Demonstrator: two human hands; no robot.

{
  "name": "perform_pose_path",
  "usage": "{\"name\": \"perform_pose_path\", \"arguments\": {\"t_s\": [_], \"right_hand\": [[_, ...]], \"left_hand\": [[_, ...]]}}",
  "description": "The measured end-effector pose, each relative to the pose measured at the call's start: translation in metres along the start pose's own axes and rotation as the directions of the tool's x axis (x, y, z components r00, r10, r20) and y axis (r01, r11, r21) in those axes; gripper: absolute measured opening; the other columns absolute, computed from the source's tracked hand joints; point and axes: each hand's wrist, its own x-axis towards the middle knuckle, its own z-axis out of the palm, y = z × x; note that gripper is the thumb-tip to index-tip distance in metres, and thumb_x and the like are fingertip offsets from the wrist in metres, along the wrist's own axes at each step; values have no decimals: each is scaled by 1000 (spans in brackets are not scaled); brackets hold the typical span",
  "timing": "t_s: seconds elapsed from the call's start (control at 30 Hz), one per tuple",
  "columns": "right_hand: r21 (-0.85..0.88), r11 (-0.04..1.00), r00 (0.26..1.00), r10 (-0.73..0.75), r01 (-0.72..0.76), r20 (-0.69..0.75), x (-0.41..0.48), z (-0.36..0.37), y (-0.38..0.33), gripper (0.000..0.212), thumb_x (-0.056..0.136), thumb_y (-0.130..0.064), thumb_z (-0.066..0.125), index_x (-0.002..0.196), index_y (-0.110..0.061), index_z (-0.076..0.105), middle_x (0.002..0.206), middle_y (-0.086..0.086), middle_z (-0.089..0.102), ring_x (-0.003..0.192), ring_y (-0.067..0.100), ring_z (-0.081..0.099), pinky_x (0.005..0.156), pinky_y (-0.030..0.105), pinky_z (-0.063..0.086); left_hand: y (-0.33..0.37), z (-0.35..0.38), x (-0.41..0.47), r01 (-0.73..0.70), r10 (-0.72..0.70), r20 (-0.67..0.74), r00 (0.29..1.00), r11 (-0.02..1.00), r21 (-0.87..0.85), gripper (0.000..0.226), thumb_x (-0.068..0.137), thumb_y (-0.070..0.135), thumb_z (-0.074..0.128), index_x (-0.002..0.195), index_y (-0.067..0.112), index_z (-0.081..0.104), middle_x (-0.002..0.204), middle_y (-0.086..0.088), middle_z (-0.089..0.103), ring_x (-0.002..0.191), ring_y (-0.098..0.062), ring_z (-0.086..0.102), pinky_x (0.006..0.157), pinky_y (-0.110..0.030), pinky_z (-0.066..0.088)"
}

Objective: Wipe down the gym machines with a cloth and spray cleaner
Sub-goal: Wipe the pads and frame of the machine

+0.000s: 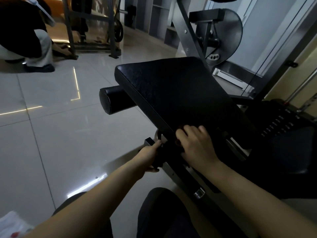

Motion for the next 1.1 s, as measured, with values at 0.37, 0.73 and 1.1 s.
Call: {"name": "perform_pose_path", "arguments": {"t_s": [0.37,0.73,1.1], "right_hand": [[42,997,996,72,-70,-45,160,5,-54,37,80,-19,76,111,-18,56,95,5,65,84,27,65,81,40,43],[86,996,996,27,-20,-82,103,20,-21,16,81,-27,52,92,-17,56,81,7,63,71,32,65,69,40,42],[506,860,992,8,-73,129,167,-1,-26,35,88,-26,67,119,-19,53,113,5,52,102,25,55,77,35,46]], "left_hand": [[28,-59,-6,-258,177,-331,927,941,-220,32,106,39,49,123,12,54,110,-16,66,94,-27,70,66,-31,56],[47,8,-16,-446,365,-362,858,878,-171,19,105,33,52,107,18,63,97,-5,71,80,-10,71,59,-22,53],[85,-9,34,-500,261,-512,818,762,-411,82,76,73,47,142,24,48,127,-8,66,116,-26,65,104,-53,51]]}}
